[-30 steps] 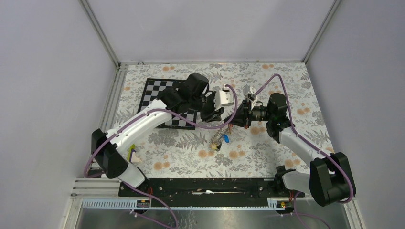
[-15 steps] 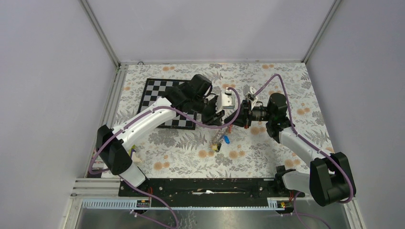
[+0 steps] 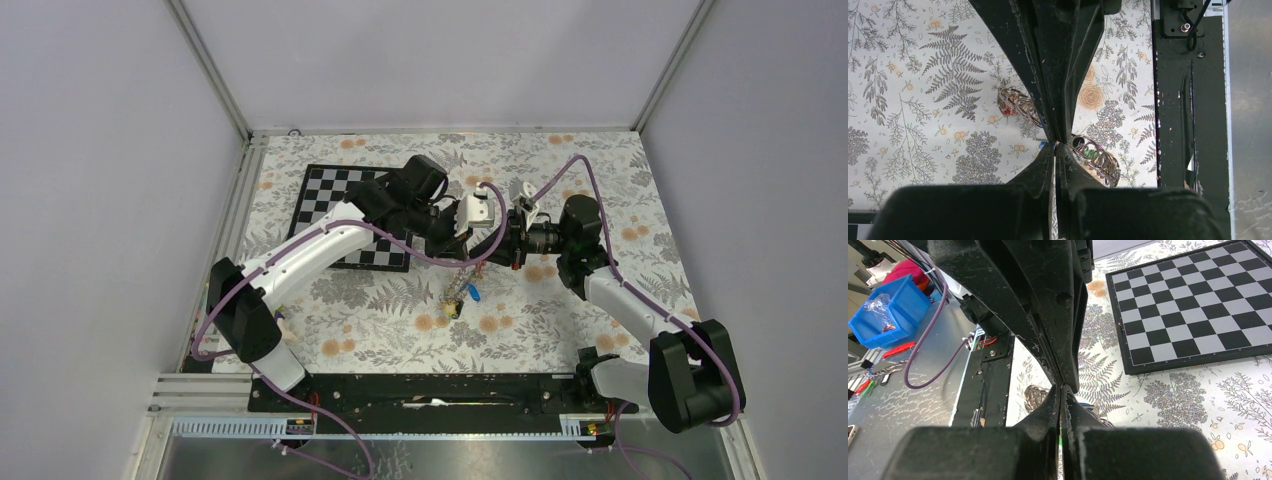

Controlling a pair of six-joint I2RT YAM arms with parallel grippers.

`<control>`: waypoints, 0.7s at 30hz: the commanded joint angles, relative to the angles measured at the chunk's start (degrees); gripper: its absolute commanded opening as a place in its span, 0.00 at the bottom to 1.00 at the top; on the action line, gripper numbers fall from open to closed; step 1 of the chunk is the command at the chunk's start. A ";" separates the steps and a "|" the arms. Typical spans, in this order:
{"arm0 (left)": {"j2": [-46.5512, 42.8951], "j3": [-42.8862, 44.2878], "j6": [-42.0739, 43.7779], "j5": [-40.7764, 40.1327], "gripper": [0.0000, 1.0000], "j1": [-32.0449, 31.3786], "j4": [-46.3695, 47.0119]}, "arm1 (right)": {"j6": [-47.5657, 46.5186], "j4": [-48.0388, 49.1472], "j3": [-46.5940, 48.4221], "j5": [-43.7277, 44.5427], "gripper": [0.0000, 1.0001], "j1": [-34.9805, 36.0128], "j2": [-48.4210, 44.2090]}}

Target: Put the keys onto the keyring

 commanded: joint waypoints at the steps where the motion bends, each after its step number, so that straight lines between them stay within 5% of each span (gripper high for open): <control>1: -1.44 2.18 0.73 -0.21 0.00 0.54 0.74 | -0.72 4.06 1.72 -0.85 0.00 -0.53 -2.26; 5: -2.82 2.63 0.44 -3.87 0.00 0.30 -0.78 | -5.17 -0.81 2.22 1.47 0.00 -0.73 -2.55; 12: 0.63 10.45 -4.43 -16.04 0.00 -4.39 -10.12 | -13.09 -7.05 2.82 3.55 0.23 -0.65 -2.85; 21: 3.10 15.64 -9.45 -17.86 0.00 -6.04 -13.11 | -11.93 -4.97 2.12 1.62 0.40 -0.65 -3.09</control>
